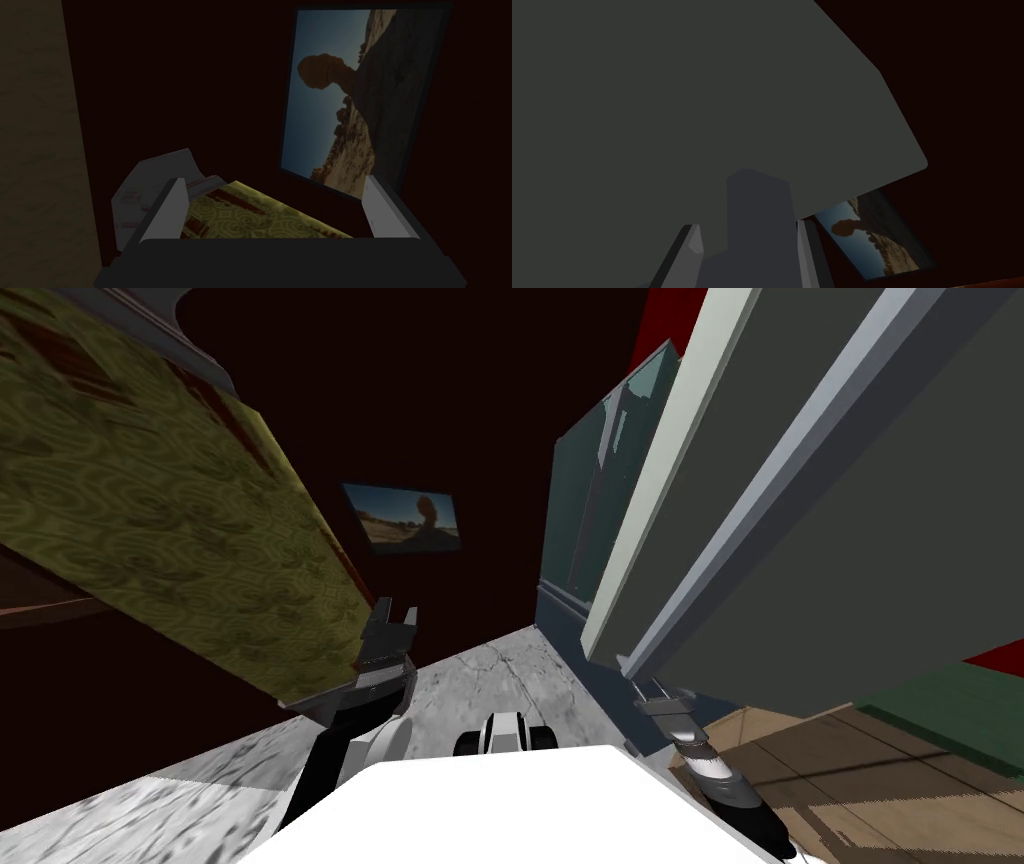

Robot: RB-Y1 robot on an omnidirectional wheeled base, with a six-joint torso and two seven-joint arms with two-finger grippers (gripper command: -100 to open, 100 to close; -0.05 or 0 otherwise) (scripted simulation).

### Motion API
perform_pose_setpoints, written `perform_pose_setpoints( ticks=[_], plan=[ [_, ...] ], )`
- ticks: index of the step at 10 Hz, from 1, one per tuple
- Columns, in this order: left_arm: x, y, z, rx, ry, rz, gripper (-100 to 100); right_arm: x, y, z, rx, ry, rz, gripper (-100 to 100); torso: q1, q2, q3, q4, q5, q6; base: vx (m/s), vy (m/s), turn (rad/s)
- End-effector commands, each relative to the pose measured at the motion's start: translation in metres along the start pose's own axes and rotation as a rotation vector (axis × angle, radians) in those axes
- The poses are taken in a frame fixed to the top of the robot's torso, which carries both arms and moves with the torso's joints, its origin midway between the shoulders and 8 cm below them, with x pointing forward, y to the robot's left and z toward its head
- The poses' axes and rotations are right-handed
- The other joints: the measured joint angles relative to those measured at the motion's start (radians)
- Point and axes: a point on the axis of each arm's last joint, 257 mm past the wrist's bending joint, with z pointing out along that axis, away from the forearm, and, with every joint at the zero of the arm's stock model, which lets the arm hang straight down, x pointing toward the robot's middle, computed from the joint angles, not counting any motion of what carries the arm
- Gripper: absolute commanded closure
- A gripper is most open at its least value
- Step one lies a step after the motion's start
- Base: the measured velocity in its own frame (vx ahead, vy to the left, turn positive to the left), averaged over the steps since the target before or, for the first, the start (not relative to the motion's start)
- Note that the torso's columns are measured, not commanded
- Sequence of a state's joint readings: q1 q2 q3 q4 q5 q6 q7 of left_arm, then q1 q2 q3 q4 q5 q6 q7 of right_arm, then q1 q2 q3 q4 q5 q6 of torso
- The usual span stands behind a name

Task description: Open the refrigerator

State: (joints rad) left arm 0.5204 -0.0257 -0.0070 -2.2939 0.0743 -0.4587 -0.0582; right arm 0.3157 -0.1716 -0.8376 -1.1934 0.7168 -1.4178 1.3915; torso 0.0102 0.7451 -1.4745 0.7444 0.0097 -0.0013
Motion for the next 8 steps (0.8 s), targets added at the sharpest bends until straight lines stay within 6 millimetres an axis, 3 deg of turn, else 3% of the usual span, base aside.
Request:
perform_pose_setpoints(
  ticks=[1,5,6,7,8],
  plan=[
    [0.000,0.000,0.000,0.000,0.000,0.000,0,-0.019,0.005,0.010,-0.036,-0.079,0.014,100,0.001,0.000,-0.001,0.001,0.002,0.001,-0.183,-0.085,0.090],
    [0.000,0.000,0.000,0.000,0.000,0.000,0,-0.045,0.023,0.015,-0.105,-0.183,0.054,100,0.001,0.004,0.001,0.003,0.003,0.002,-0.209,-0.123,0.080],
    [0.000,0.000,0.000,0.000,0.000,0.000,0,-0.028,0.046,0.030,-0.099,-0.122,0.076,-100,0.004,0.004,0.001,0.003,0.004,0.003,-0.195,-0.094,-0.059],
    [0.000,0.000,0.000,0.000,0.000,0.000,0,-0.029,0.044,0.041,-0.087,-0.136,0.074,-100,0.001,-0.001,0.001,-0.001,-0.002,0.002,-0.115,-0.070,-0.052],
    [0.000,0.000,0.000,0.000,0.000,0.000,0,-0.025,0.065,0.054,-0.097,-0.120,0.095,-100,-0.005,-0.009,-0.003,-0.006,-0.007,0.001,-0.119,-0.084,-0.094]
  ],
)
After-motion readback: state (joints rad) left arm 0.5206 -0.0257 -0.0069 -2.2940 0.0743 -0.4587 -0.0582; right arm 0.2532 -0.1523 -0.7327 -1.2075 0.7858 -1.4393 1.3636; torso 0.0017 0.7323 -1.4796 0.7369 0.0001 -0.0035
